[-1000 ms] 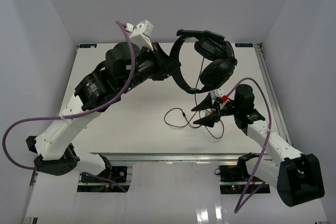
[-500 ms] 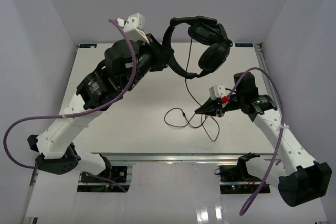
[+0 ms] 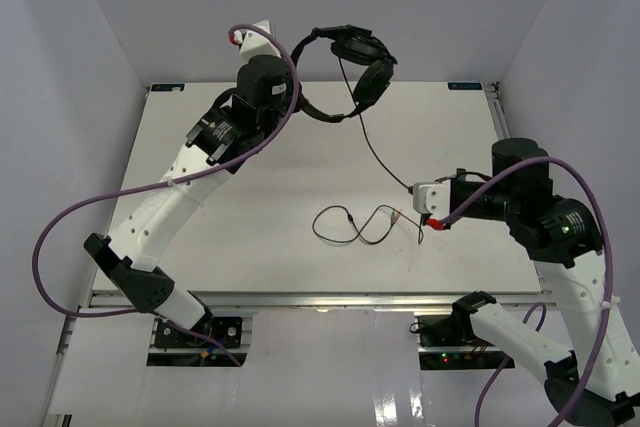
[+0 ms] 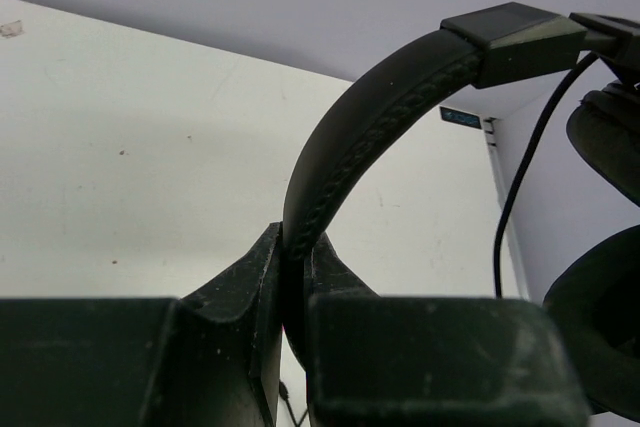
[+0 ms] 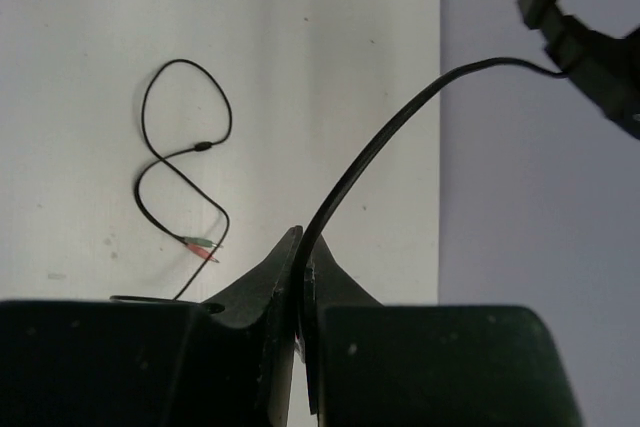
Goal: Wrap the headphones
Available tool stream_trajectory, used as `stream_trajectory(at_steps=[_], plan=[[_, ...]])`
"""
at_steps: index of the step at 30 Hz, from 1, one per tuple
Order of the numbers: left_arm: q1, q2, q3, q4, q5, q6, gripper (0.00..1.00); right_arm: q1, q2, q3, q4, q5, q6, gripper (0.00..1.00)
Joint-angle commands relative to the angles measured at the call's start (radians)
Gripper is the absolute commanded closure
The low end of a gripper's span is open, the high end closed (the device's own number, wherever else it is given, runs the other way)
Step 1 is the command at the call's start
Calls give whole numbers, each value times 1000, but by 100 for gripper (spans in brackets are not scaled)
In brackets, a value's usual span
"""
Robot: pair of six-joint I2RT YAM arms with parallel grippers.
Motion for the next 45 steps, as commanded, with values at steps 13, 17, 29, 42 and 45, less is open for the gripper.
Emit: stream_trajectory(at_steps=[13, 17, 29, 42, 45], plan=[[1, -18, -47, 99, 57, -69, 100, 15, 53, 148, -68, 149, -76, 92], [2, -23, -26, 107, 83, -91, 100, 39, 15, 38, -37, 153, -66, 92], [3, 111, 35, 104, 77, -92, 100, 187, 33, 70, -38, 262, -61, 92], [3, 193, -32, 105, 140, -67, 100, 268, 78, 143, 32, 405, -67, 92], [1, 197, -68, 104, 155, -72, 100, 275, 80, 138, 61, 431, -68, 92]])
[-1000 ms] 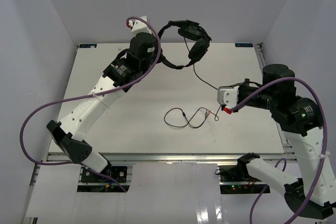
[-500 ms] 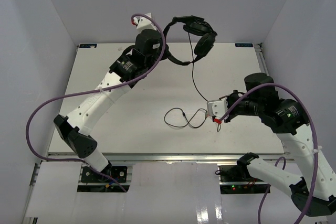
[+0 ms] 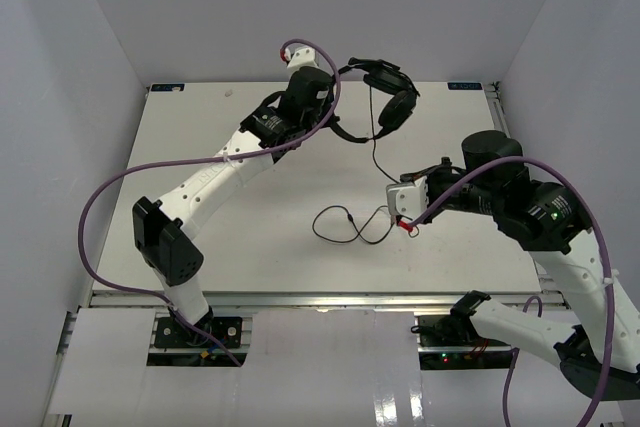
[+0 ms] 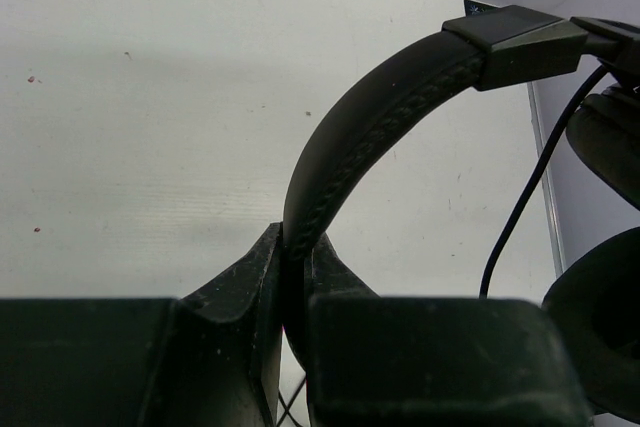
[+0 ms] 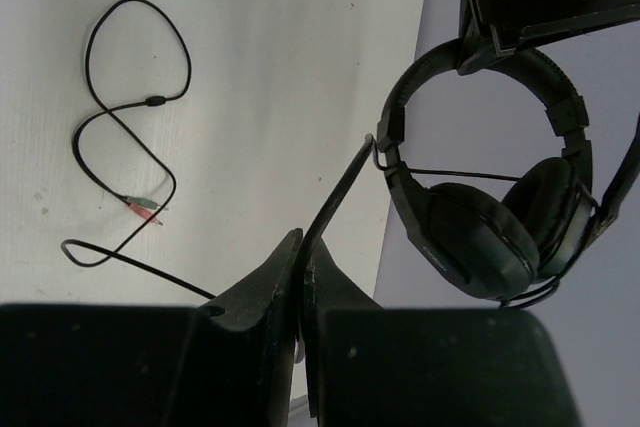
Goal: Wrap the headphones
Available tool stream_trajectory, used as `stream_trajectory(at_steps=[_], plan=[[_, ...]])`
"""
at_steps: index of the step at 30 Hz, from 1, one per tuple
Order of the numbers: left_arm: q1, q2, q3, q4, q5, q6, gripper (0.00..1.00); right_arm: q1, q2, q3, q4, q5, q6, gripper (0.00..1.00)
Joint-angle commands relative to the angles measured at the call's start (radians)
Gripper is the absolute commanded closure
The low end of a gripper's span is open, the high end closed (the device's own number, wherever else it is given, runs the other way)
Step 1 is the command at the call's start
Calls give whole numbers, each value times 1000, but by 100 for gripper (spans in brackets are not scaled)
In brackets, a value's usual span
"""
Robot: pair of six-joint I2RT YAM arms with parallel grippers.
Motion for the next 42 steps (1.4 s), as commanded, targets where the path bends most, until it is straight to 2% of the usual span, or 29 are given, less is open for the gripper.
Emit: stream_trajectory(at_steps=[1, 16, 28, 33, 42], plan=[[-1, -17, -40, 48, 49, -8, 100, 15, 2, 18, 86, 75, -5, 92], [-35, -7, -150, 49, 116, 38, 100, 22, 25, -9, 331, 250, -11, 92], [-82, -81, -241, 26, 151, 157, 100, 20, -44, -245, 574, 435, -119, 92], [-102, -138, -331, 33, 223, 210, 100, 10, -47, -280, 618, 420, -97, 92], [-153, -216, -443, 54, 376, 332, 100, -22, -45, -304, 599, 287, -5, 92]])
